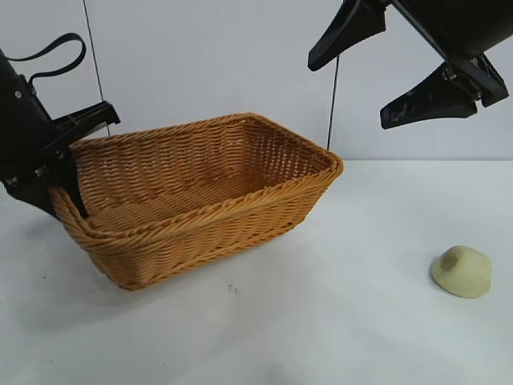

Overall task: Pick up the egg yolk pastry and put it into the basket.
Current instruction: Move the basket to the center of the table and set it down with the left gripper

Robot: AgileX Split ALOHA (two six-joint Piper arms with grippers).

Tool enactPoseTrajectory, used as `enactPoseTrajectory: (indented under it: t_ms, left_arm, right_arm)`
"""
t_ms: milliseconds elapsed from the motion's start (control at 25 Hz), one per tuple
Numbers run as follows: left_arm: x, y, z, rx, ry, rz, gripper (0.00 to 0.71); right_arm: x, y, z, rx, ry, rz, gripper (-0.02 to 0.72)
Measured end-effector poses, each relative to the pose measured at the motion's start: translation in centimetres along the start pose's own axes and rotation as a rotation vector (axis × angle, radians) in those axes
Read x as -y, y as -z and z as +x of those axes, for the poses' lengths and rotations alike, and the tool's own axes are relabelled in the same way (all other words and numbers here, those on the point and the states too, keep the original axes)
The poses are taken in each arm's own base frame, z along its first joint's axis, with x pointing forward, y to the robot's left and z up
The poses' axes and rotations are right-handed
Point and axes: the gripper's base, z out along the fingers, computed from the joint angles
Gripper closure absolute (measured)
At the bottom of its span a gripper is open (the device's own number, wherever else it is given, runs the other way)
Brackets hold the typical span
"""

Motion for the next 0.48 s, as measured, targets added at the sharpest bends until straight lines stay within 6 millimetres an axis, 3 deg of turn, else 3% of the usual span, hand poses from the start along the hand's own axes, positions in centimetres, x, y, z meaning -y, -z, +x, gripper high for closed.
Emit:
enactPoseTrajectory:
  t_ms: [480]
  left_arm:
    - [0.25,0.43,0.23,-0.054,-0.233,-0.003,0.628]
  right_arm:
    - [0.00,0.00,0.01,-0.001,0.000,0.000,0.025]
